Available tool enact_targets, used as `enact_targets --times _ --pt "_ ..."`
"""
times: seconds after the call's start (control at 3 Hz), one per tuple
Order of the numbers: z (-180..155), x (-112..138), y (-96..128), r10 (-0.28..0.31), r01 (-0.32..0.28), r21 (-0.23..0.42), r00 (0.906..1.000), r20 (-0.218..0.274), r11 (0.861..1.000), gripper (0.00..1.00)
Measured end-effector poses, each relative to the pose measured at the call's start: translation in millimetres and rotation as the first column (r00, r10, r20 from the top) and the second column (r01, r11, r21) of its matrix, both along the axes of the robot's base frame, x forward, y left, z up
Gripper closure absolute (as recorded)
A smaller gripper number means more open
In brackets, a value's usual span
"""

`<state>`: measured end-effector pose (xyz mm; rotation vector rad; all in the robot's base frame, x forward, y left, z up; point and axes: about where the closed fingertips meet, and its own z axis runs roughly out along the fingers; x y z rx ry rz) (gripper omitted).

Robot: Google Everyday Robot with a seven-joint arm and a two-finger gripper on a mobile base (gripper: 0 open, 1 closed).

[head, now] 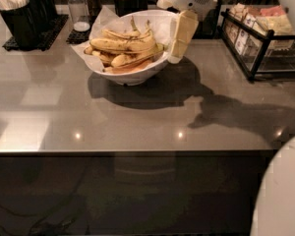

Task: Pick banana from white bowl

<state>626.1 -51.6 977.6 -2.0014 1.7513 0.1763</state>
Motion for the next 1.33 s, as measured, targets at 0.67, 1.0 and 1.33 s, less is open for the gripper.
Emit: enact_targets --times 0.67,1.0,1.33 --pt "-19.1 38.6 35.1 0.029 -0.029 -0.007 0.9994 0.018 1.000 0.00" --pt "-21.9 52.3 47.9 0.038 -0.038 -0.009 0.9987 0.035 0.999 0.00" --pt "-21.7 52.9 48.8 0.038 -0.038 -0.008 0.9986 0.037 0.999 0.04"
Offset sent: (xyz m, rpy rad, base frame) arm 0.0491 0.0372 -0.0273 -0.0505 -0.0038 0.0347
